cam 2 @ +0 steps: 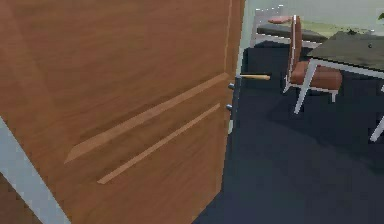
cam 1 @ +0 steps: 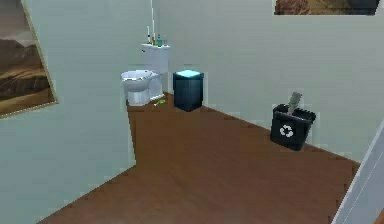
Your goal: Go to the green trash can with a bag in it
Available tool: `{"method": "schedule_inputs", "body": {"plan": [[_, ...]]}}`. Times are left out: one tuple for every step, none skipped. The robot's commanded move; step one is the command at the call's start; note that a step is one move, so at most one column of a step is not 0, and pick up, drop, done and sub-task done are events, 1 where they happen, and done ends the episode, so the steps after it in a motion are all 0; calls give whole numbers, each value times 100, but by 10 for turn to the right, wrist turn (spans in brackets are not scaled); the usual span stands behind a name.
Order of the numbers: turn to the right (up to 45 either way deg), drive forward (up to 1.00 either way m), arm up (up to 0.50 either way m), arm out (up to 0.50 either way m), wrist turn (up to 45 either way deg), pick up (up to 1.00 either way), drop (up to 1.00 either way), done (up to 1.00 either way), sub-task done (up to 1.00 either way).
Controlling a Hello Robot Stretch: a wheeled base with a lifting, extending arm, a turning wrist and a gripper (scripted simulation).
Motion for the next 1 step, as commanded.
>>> {"method": "schedule_inputs", "body": {"plan": [[60,0,0,0,0,0,0,0,0]]}}
